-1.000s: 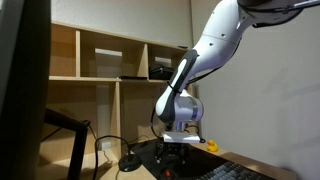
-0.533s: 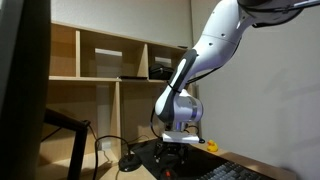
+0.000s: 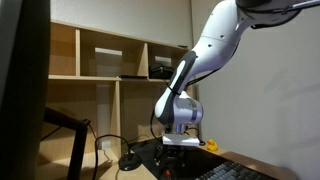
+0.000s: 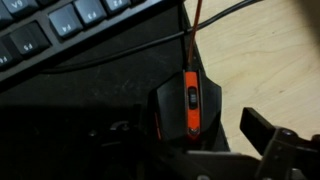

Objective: Move the mouse from the left to the right end of the keyboard

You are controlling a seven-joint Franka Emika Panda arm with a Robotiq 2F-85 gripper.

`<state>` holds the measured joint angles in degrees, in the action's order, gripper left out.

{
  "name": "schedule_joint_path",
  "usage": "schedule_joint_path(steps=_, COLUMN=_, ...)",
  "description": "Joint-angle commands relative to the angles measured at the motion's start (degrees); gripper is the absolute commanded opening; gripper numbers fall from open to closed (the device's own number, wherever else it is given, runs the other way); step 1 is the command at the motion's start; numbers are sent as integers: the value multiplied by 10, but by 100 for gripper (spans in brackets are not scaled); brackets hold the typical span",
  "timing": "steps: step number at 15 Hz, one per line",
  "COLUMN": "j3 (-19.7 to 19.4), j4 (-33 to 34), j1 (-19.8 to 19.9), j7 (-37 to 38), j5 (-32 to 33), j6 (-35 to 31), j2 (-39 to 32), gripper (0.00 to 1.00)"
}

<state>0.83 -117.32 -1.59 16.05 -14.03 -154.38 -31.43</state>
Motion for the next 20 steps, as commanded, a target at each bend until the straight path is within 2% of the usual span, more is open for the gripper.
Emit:
schedule_joint_path(steps=1, j3=-8, j4=-17, j1=-14, j7=16, j5=4, j6=-20, j2=3, gripper=100)
schedule_joint_path(steps=4, j3=-42, j4=-25, j1=-45, j7=65, j5=30, j6=-28, j2=9, gripper=100)
schedule_joint_path(steps=5, j3=-20, j4=-5, j1=-23, j7=37, j5=15, j6=-6, j2=-2, gripper=100)
schedule_joint_path(steps=11, j3=-35, j4=-7, j1=-38, j7=57, j5=25, j6=-12, j2=-2, gripper=100)
schedule_joint_path(steps=13, j3=-27, j4=34, j1=-26, j7=51, j5=13, j6=-20, j2=-45, gripper=100)
schedule_joint_path(steps=18, j3=-40, j4=73, j1=-36, j7=64, j5=21, j6=-26, j2=-91, gripper=100)
schedule_joint_path(steps=19, j3=-43, j4=75, j1=-37, j7=67, j5=22, j6=-26, j2=-93, gripper=90)
schedule_joint_path(steps=20, j3=-45, j4=67, j1=-38, j7=69, j5=23, j6=-28, j2=-83, gripper=73)
